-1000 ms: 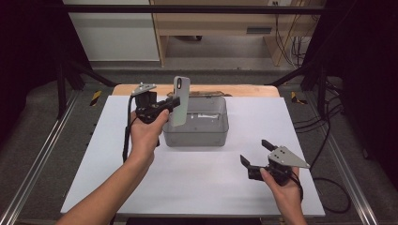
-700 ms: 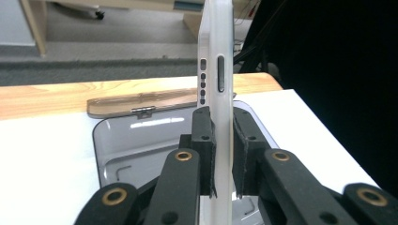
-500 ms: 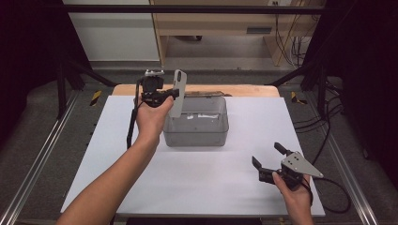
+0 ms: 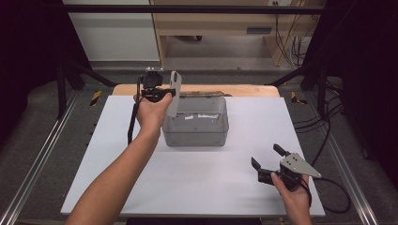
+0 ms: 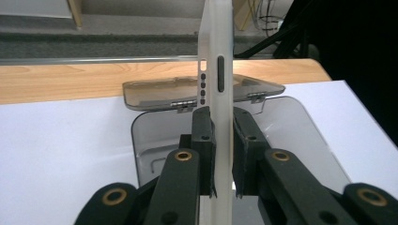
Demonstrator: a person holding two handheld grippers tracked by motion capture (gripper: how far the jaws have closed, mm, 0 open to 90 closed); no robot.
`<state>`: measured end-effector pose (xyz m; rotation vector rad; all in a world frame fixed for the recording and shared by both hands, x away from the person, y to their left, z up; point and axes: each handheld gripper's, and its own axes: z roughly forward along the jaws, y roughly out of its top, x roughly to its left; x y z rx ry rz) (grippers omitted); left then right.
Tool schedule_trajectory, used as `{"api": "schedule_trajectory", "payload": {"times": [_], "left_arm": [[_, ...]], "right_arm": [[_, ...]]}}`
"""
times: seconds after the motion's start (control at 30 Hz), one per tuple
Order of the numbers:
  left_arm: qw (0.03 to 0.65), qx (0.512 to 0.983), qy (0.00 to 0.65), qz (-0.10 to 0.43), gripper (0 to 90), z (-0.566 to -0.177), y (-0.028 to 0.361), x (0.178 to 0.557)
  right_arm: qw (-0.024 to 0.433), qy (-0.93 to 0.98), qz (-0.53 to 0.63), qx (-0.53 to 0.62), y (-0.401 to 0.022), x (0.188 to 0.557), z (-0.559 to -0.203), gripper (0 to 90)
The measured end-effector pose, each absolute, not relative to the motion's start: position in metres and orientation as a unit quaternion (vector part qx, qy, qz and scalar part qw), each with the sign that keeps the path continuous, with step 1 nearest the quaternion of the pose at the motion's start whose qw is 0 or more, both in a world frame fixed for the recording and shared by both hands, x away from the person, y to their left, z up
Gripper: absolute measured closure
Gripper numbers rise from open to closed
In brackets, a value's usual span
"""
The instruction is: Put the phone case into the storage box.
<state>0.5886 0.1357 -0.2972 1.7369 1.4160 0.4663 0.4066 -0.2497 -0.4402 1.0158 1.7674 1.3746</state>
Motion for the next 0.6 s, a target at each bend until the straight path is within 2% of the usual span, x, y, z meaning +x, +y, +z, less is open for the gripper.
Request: {"api": "schedule_trajectory", "payload": {"times": [0.6], "left_arm": [[0.372,0.707,0.575,0.177,80.8,-0.319,0.136,0.591]], "right_arm": [[0.329,0.689,0.519,0.385,-0.247,0.408,-0.442,6.6]]}}
